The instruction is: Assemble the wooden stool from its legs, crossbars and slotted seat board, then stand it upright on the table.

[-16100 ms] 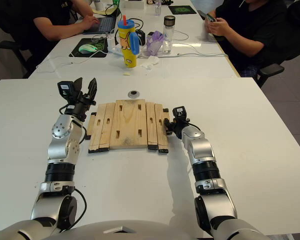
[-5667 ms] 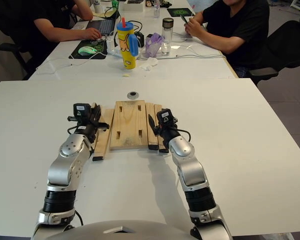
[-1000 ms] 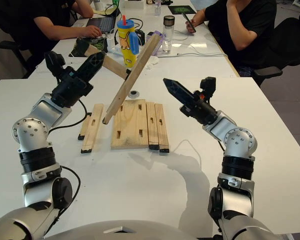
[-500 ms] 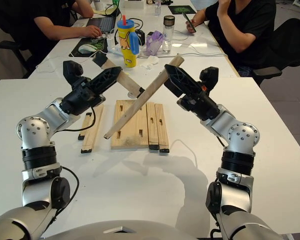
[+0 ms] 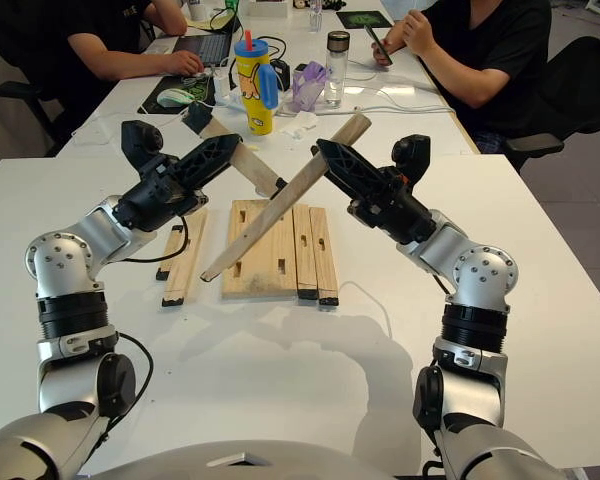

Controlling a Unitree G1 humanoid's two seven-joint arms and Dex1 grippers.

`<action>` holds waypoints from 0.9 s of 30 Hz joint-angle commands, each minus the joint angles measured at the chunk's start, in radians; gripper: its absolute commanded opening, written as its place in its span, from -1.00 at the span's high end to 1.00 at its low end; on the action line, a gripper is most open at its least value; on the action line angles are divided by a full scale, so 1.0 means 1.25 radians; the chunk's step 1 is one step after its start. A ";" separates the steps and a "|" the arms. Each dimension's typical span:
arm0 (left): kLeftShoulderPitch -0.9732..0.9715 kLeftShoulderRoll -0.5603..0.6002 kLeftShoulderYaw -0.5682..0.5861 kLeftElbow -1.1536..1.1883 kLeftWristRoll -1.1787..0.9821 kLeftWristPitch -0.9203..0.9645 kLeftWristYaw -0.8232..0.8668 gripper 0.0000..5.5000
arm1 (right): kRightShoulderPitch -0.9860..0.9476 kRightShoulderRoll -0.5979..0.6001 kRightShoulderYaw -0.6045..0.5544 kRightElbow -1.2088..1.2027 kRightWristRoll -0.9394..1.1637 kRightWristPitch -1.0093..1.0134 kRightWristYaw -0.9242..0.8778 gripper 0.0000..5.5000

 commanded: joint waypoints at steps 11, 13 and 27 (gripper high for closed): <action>-0.018 0.046 0.067 0.041 0.012 -0.060 0.044 0.23 | 0.040 -0.023 0.025 -0.023 -0.093 -0.080 0.028 0.25; 0.002 0.076 0.081 0.050 0.033 -0.069 0.036 0.12 | 0.053 -0.041 0.007 -0.009 -0.090 -0.084 0.052 0.25; 0.253 0.213 -0.341 -0.112 0.577 -0.410 -0.197 -0.24 | -0.031 -0.112 0.032 0.201 -0.316 -0.326 0.281 0.25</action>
